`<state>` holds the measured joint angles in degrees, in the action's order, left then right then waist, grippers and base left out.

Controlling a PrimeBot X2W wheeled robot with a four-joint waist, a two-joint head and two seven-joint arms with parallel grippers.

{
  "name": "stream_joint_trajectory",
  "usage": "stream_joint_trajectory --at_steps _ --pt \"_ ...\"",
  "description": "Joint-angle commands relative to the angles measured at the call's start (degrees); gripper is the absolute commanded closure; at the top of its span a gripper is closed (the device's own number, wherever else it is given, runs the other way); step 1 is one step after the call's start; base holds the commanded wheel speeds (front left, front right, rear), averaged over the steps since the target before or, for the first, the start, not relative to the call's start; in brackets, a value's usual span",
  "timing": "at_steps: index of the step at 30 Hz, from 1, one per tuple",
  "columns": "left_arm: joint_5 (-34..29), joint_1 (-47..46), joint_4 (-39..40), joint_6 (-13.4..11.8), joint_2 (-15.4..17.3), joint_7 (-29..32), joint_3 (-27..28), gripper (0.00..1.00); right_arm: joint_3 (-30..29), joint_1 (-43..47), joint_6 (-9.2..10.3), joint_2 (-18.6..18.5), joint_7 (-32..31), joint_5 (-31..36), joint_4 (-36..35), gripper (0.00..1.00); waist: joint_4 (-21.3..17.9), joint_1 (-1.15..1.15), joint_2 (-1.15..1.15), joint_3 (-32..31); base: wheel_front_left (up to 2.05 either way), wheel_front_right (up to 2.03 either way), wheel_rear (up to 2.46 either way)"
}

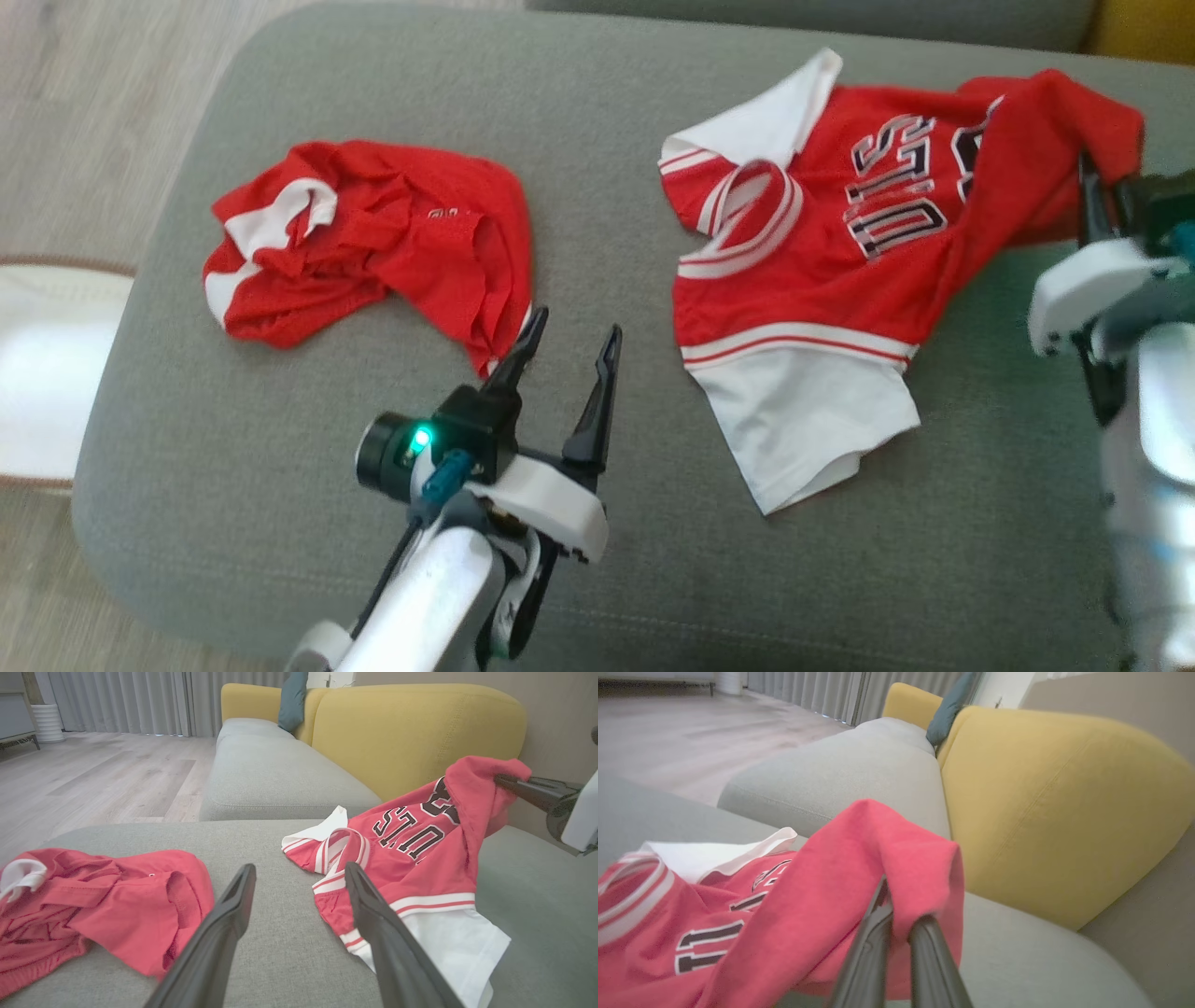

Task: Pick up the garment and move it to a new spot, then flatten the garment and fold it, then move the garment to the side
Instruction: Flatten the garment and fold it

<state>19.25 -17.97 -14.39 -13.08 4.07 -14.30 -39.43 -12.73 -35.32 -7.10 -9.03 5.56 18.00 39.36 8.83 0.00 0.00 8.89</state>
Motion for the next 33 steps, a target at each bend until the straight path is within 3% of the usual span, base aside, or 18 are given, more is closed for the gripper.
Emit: stream_joint_trajectory --at_steps 1,5,12,13,14,15,16,26,33 --pt "-0.31 -0.2 1.44 0.28 -0.2 -0.7 2.31 0.0 2.54 1.1 -0.39 -1.68 0.37 2.85 -3.71 1.0 -1.1 0.0 0.0 -1.28 0.0 0.0 0.0" --pt "-0.28 0.8 1.12 0.8 -0.52 -0.7 2.3 0.0 6.69 5.88 -0.39 -3.55 -2.7 8.0 -8.32 1.0 -1.83 0.0 0.0 -2.27 0.0 0.0 0.0" --pt "-0.5 1.56 0.25 1.6 -0.82 -0.7 2.27 0.0 14.14 14.7 -0.39 -3.27 -8.33 7.92 -11.35 1.0 -2.83 0.0 0.0 -2.86 0.0 0.0 0.0" --pt "-0.58 1.61 0.07 1.72 -0.84 -0.7 2.27 0.0 14.91 15.81 -0.39 -2.9 -9.1 7.18 -11.38 0.85 -3.02 0.0 0.0 -3.01 0.0 0.0 0.0" --pt "-0.64 1.66 -0.05 1.75 -0.86 -0.7 2.35 0.0 15.65 16.85 -0.39 -2.62 -9.9 6.65 -11.51 0.55 -3.24 0.0 0.0 -3.14 0.0 0.0 0.0" --pt "-0.72 1.72 -0.12 1.75 -0.87 -0.7 2.47 0.0 16.46 17.78 -0.39 -2.27 -10.39 6.07 -11.8 0.13 -3.53 0.0 0.0 -3.26 0.0 0.0 0.0" --pt "-0.79 1.79 -0.2 1.77 -0.89 -0.7 2.59 0.0 16.93 18.71 -0.39 -1.61 -10.81 5.04 -12.13 0.0 -3.83 0.0 0.0 -3.45 0.0 0.0 0.0" --pt "-1.4 2.73 -0.5 1.86 -0.89 -0.7 3.66 0.0 14.83 25.22 -0.39 2.24 -14.54 -4.63 -19.38 0.0 -7.02 0.0 0.0 -5.9 0.0 0.0 0.0" --pt "-1.58 3.41 1.2 1.71 -0.89 -0.7 5.4 0.0 7.74 28.89 -0.39 4.53 -13.42 -10.25 -32.99 0.0 -9.2 0.0 0.0 -6.6 0.0 0.0 0.0"
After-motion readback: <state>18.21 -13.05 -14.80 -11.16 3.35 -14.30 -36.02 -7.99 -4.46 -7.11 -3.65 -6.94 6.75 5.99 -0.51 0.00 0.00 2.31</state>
